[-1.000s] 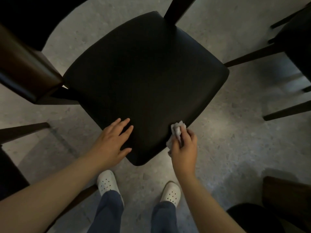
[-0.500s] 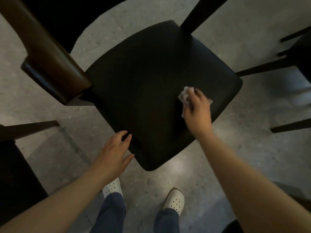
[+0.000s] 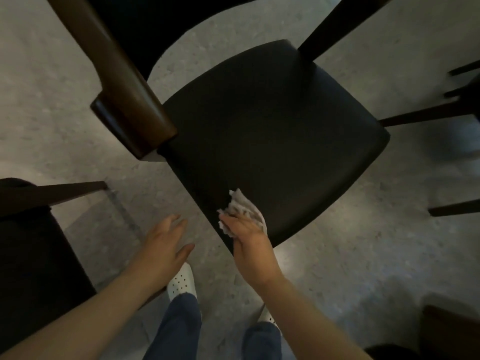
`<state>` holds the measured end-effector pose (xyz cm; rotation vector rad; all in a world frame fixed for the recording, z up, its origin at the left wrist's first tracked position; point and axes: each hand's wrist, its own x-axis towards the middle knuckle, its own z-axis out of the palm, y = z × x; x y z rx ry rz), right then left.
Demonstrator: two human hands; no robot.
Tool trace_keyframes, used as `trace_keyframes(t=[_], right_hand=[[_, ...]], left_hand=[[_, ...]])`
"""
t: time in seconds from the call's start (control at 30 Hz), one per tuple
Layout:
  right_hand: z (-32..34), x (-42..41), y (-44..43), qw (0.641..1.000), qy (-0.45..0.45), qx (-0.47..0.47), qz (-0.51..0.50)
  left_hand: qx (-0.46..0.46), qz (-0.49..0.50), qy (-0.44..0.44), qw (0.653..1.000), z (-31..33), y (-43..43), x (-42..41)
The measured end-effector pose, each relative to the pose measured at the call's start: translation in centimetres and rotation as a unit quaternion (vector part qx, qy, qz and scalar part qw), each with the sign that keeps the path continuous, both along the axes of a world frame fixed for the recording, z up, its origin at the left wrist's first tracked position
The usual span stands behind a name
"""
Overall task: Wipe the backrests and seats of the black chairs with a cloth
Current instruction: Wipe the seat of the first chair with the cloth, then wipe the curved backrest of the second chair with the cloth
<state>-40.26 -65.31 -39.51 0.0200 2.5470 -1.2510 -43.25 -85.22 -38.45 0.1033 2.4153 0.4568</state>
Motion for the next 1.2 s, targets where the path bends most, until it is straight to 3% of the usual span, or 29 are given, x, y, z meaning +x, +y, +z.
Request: trace_keyframes(t=[0.17,0.37,0.83,1.07,1.2], right_hand=[[3.5,3.2,0.6,0.995,-0.089,-0.025,-0.021],[9.8,3.6,1.5,0.963,-0.179,-0.068,-0.188],[27.2,3.1,3.6,0.966,-0.111,-0.093,-0.215],[32.3,4.3,2.7,0.975,-0.092,-0.104,-0.176],[34.4,4.3,-0.3,0.982,-0.108,-0.097,-0.124]], left_hand=[[0.003,0.007,-0.021,1.000,3.1,-1.6,1.5],[0.003,0.013,0.003,1.000,9.8,-1.3,3.0],[0.059,0.083,0.072,0.992,24.0,2.8,7.6],[0.098,0.193,0.083,0.973,28.3,2.1,12.0],[0.128,0.288,0.090,0.945,30.3,-0.6,15.1]])
